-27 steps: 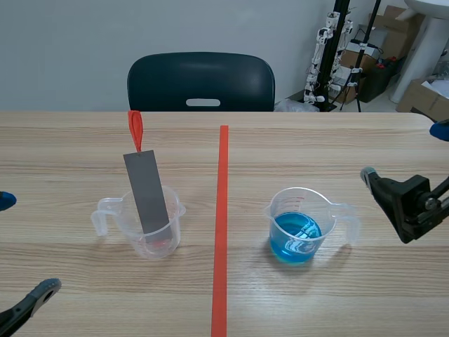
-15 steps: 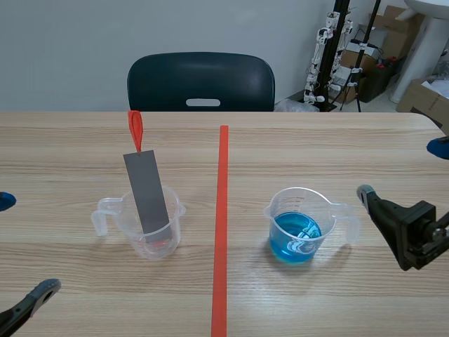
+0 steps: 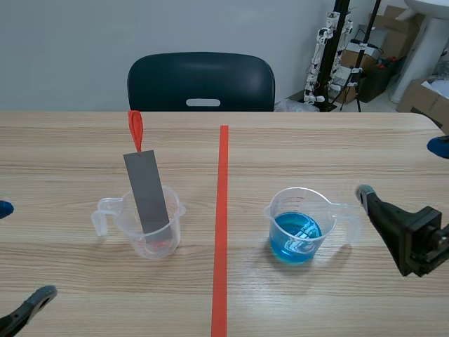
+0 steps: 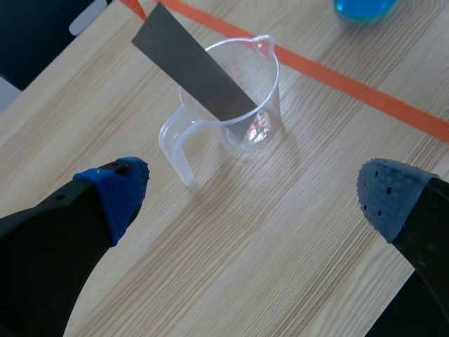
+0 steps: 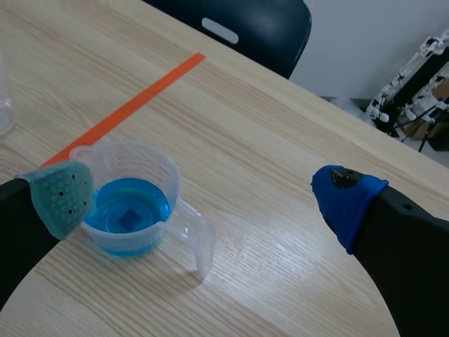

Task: Do the redox reaction experiment. lift the metal plate out of the left beaker

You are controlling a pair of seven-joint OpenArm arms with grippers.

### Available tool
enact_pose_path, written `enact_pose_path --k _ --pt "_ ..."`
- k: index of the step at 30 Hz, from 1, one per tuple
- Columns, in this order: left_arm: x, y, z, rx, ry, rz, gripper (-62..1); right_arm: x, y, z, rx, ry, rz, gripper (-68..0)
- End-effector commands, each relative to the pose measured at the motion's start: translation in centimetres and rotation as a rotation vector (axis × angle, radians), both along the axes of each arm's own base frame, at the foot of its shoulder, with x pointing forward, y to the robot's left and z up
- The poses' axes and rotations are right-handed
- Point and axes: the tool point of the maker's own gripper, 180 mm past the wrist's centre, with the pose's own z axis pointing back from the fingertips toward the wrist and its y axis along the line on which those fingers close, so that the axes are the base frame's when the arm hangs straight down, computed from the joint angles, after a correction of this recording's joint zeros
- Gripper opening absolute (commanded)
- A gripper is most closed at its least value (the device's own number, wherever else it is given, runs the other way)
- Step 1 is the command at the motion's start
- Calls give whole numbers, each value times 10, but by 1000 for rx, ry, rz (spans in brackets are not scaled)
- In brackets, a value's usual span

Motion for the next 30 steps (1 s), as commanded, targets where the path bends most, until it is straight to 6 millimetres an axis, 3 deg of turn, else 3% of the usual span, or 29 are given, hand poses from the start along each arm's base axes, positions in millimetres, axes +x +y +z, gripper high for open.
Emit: enact_pose_path --k 1,13,25,30 --pt "0 0 4 -42 -20 5 14 6 5 18 7 -57 24 4" --pt "-36 26 -14 -316 -54 41 14 31 -1 38 74 -44 5 4" --pt "-69 29 -72 -388 -45 25 14 58 8 68 83 -49 76 4" --pt "-75 24 -83 -436 -54 39 14 62 10 76 47 -53 115 4"
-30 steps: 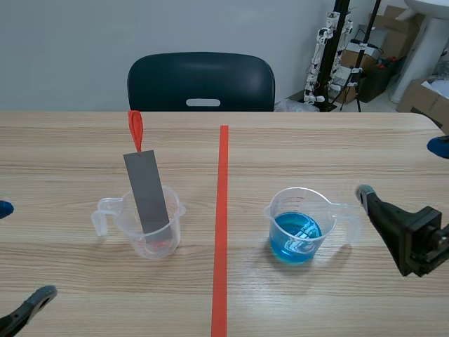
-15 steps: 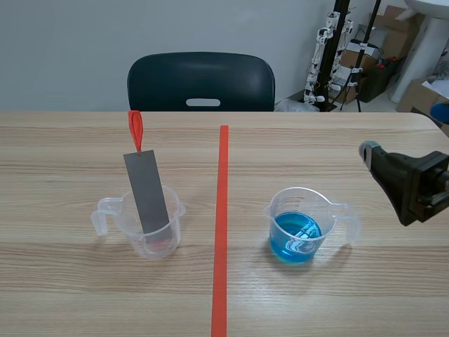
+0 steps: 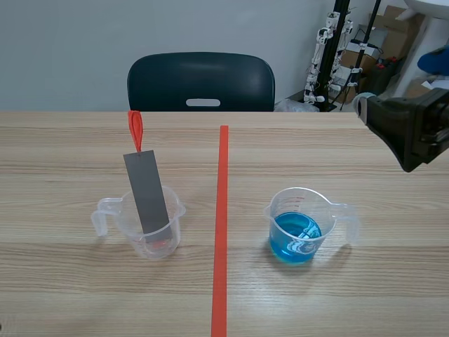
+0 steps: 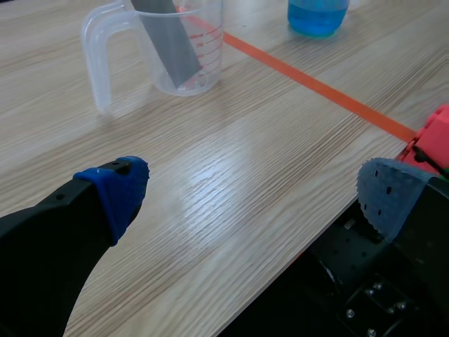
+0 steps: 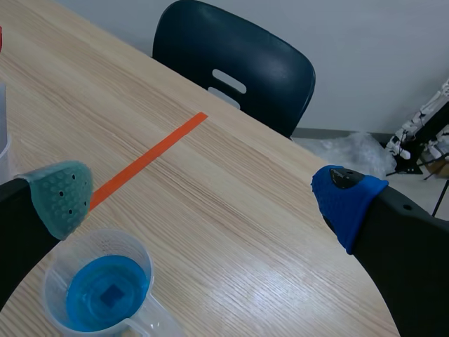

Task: Do the redox reaction experiment. lift the metal plate out of the left beaker

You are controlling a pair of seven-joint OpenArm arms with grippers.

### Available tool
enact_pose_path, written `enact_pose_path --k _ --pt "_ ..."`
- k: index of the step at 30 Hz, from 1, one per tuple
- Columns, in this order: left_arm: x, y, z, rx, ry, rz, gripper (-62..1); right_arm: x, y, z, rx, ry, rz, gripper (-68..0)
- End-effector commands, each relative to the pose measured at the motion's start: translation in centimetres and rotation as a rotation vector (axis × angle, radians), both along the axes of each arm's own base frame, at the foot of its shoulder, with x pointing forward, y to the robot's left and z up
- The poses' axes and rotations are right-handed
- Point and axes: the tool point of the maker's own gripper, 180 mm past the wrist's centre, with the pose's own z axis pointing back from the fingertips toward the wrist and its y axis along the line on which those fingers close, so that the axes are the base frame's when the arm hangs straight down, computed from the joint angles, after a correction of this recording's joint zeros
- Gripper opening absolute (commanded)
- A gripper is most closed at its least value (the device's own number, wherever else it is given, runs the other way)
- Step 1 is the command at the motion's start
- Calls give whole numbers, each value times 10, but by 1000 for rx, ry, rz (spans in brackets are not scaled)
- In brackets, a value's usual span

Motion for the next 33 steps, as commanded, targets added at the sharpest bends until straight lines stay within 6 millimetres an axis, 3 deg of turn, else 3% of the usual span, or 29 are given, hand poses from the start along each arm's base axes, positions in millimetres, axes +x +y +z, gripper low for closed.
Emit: enact_pose_path --k 1,7,11,17,22,33 --pt "2 -2 10 -31 -59 2 14 1 6 15 -8 -47 31 4" --pt "4 -3 14 -91 -140 16 14 0 11 25 -27 -50 105 4" --pt "15 1 14 -121 -178 59 14 -12 27 23 -2 -5 216 4" --pt "29 10 20 -166 -237 161 14 -17 31 22 -6 1 253 4" --pt "26 10 21 -152 -294 192 14 -8 20 26 -15 -36 201 4" --pt "42 16 25 -181 -343 273 14 16 0 27 -52 -75 115 4"
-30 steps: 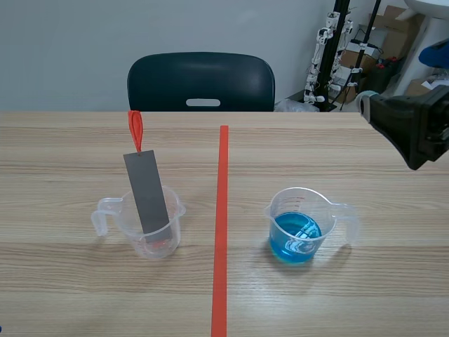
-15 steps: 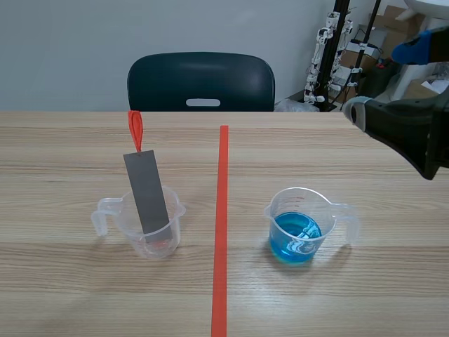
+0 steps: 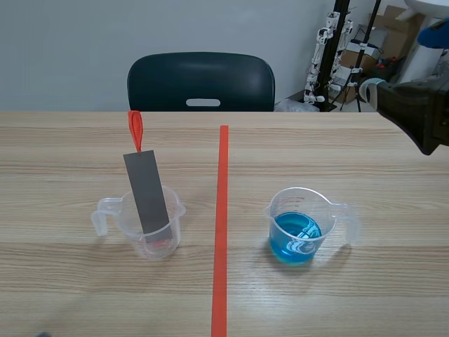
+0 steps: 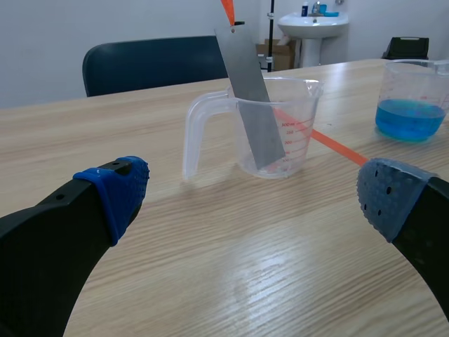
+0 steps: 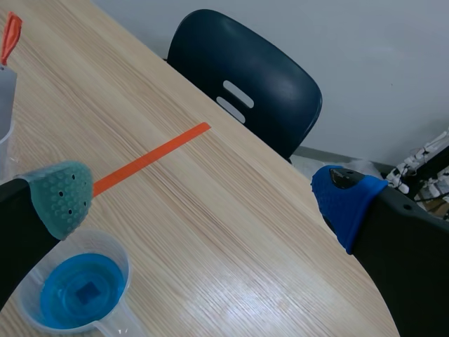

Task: Do the redox reaction experiment. lift the metal plate out of the left beaker

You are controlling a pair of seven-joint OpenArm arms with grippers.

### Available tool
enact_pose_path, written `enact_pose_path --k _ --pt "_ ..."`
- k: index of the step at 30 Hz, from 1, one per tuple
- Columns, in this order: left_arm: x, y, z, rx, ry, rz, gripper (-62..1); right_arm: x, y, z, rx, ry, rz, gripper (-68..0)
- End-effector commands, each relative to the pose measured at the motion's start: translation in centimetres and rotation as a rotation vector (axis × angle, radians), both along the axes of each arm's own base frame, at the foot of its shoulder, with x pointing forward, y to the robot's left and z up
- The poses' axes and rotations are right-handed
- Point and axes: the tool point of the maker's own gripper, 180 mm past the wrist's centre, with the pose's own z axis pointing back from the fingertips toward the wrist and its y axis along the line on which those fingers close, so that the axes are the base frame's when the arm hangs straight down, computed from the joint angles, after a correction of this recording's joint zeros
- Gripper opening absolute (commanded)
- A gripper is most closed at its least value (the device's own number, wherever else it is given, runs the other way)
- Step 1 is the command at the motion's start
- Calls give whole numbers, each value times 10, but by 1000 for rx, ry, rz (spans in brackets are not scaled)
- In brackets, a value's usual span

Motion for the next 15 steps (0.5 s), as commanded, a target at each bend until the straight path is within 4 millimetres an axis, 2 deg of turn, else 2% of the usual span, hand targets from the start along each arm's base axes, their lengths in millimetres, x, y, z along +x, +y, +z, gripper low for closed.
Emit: enact_pose_path --k 1,5,15 --pt "6 2 14 -21 -72 2 14 6 1 11 17 -28 1 4" --pt "13 1 18 -35 -91 -3 14 13 5 4 17 -6 1 4" --pt "16 0 21 -65 -91 -14 14 33 34 -31 22 83 35 4"
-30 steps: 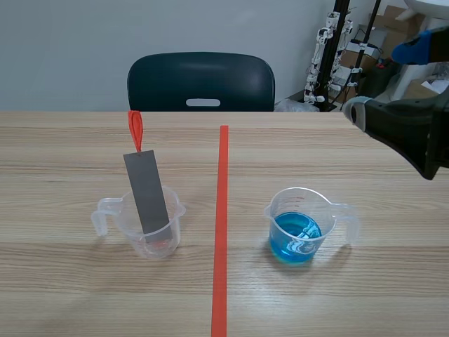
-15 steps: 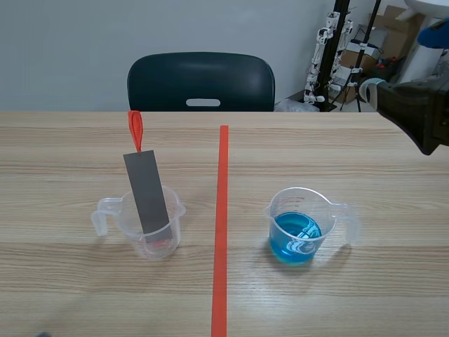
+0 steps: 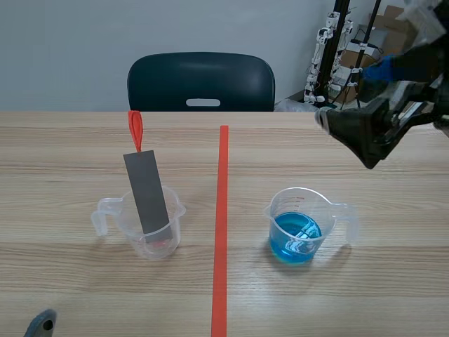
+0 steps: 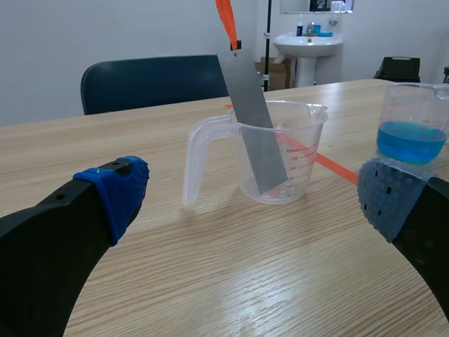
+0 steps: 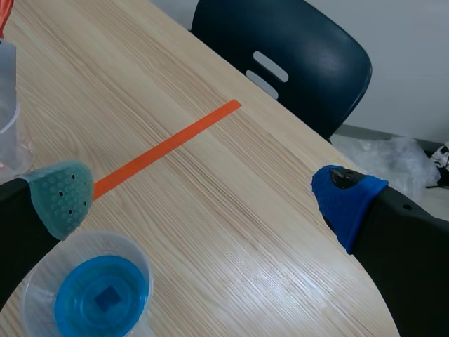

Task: Do the redox reaction experiment. lift the metal plate out of the left beaker

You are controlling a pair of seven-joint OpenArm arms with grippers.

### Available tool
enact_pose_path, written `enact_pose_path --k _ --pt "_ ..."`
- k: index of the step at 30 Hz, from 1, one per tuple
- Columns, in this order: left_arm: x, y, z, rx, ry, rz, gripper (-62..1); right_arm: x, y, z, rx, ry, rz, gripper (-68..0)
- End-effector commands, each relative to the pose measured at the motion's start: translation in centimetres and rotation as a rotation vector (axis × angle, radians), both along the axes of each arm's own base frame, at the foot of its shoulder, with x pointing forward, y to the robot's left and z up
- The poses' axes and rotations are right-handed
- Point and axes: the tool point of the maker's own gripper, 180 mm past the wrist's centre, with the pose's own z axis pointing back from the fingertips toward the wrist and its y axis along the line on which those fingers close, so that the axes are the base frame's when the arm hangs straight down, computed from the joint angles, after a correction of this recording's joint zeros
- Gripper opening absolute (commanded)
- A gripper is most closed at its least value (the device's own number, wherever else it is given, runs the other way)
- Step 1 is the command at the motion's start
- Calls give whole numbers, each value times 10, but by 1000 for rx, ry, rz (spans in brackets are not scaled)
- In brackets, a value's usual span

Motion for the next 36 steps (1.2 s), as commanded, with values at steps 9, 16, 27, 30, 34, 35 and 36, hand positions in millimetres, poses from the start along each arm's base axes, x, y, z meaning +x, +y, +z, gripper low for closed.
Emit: enact_pose_path --k 9,16,27,30,34,35,36 --pt "0 2 12 -35 -49 -2 14 8 34 29 51 -19 128 4" --pt "1 3 12 -33 -50 -2 14 23 51 13 25 41 134 4" --pt "0 4 11 -30 -42 1 14 29 67 -5 -36 77 164 4" --pt "0 4 11 -30 -42 1 14 29 78 -8 -22 89 178 4" --pt "0 4 11 -30 -42 1 14 31 93 -20 -16 126 190 4" --pt "0 4 11 -30 -42 1 14 33 96 -23 -15 137 189 4" --pt "0 4 11 -30 -42 1 14 34 100 -27 -14 149 189 4"
